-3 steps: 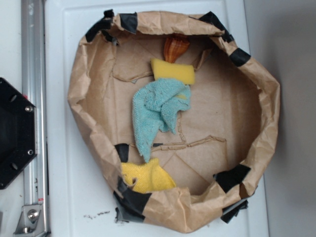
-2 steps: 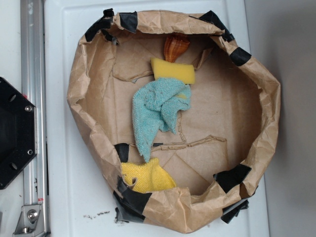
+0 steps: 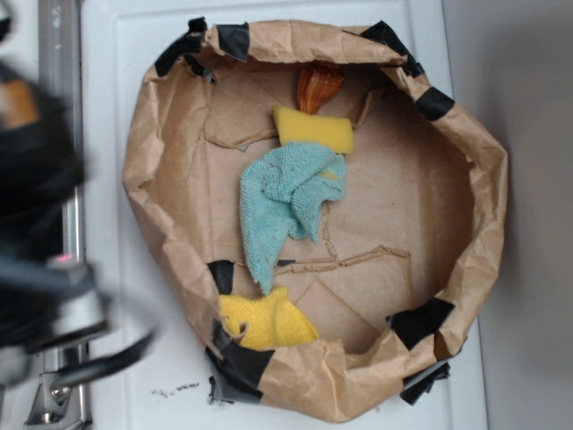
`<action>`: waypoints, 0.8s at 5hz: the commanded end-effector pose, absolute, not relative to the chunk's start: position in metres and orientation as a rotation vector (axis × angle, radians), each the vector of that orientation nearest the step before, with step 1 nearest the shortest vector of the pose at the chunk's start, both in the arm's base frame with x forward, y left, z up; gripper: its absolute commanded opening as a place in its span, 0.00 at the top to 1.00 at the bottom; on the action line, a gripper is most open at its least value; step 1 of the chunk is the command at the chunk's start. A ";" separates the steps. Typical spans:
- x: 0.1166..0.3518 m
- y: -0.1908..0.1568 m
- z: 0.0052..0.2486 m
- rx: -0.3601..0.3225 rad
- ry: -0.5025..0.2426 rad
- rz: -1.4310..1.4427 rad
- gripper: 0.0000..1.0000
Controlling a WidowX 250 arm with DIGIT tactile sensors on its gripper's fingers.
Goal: Grab the blue cloth.
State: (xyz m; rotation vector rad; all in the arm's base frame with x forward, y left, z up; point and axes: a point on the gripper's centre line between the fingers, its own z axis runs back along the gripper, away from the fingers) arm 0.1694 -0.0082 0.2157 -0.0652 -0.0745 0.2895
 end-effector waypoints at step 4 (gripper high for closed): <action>0.265 0.046 0.067 -0.059 -0.073 0.864 0.00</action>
